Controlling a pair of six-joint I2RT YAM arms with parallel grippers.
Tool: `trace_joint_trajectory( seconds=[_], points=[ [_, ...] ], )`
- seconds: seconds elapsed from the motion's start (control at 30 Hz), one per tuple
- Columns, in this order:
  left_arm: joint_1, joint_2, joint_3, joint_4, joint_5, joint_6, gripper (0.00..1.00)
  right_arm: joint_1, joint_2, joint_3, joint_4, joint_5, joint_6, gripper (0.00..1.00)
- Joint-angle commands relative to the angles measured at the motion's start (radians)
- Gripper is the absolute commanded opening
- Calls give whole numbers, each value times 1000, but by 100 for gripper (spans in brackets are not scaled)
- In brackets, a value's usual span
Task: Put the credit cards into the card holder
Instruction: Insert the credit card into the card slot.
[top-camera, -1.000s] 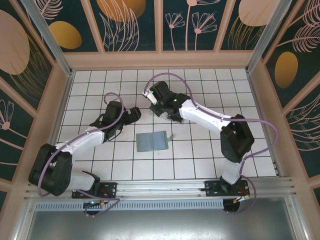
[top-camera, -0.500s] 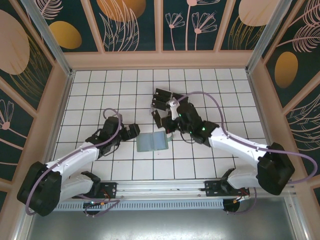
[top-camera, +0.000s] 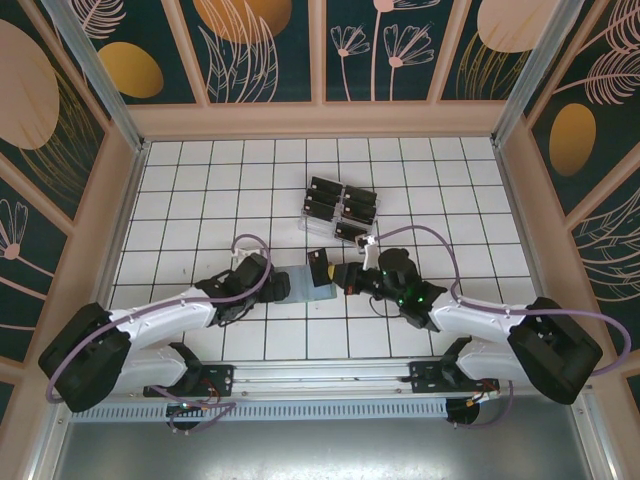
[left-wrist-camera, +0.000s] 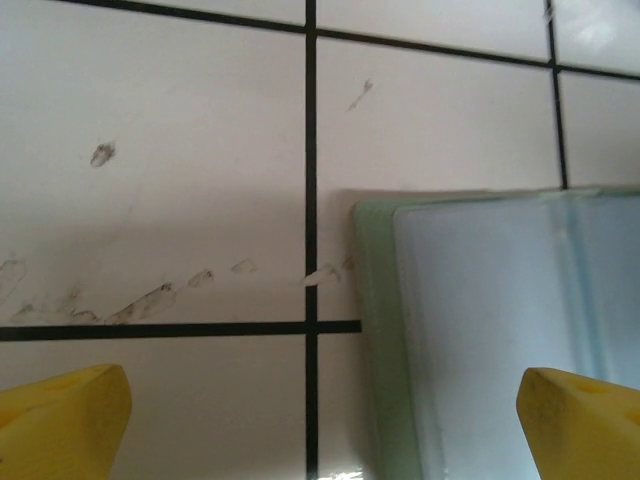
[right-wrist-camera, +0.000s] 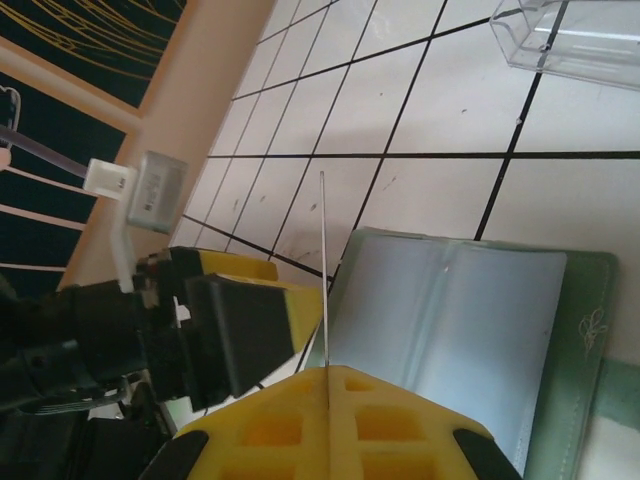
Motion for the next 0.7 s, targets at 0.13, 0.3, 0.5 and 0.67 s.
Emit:
trace_joint_trajectory(
  seconds=[0.13,0.3,0.5,0.67],
  points=[
    [-41,32,35,-40,-130,-21,99,-5,29,-59,210,2,103,0],
    [-43,49,24,-13,-136,-16,99,-3,77,-82,274,12,139,0],
    [-44,91,27,24,-139,-4,98,-3,124,-101,321,25,161,0],
    [-45,118,25,31,-152,-2,99,-3,165,-100,349,26,172,0]
  ],
)
